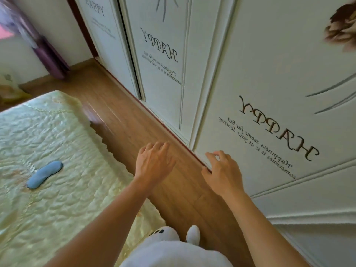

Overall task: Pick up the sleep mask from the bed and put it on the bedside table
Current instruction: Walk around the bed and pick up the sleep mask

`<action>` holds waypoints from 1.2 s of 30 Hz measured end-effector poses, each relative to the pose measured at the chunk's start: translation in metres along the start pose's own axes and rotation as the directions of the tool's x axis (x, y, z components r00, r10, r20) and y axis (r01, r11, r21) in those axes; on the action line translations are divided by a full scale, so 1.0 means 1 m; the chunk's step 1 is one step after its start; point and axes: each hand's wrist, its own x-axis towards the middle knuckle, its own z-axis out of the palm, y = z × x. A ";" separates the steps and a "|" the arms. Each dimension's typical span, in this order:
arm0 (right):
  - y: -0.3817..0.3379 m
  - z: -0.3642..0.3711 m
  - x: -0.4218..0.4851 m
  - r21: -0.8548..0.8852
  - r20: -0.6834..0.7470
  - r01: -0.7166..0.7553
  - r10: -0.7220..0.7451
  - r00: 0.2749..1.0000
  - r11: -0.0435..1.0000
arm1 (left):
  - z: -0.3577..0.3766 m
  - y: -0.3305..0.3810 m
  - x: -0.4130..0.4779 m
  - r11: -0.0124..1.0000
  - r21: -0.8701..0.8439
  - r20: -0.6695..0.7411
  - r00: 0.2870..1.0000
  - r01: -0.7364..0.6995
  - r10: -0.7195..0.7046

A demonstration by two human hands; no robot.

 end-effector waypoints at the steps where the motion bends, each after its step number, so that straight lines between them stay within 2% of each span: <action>1: 0.003 -0.002 0.014 0.001 0.005 0.034 -0.034 0.999 0.999 | -0.001 0.001 0.007 0.999 -0.005 0.005 0.999 0.038 -0.038; 11: -0.042 0.014 0.127 0.069 0.104 0.345 -0.350 0.931 0.936 | -0.011 -0.035 0.030 0.935 -0.015 -0.020 0.934 0.355 -0.356; 18: -0.106 0.036 0.202 0.050 0.135 0.508 -0.510 0.849 0.860 | -0.012 -0.097 0.061 0.848 -0.023 -0.102 0.843 0.529 -0.529; 29: -0.297 0.070 0.375 0.058 0.170 0.657 -0.656 0.736 0.752 | -0.039 -0.283 0.163 0.723 -0.100 -0.148 0.708 0.683 -0.690; 32: -0.363 0.076 0.414 0.062 0.184 0.712 -0.709 0.680 0.699 | -0.054 -0.340 0.180 0.671 -0.124 -0.176 0.650 0.731 -0.740; 36: -0.433 0.088 0.441 0.076 0.225 0.799 -0.791 0.570 0.597 | -0.065 -0.396 0.179 0.581 -0.148 -0.177 0.556 0.801 -0.812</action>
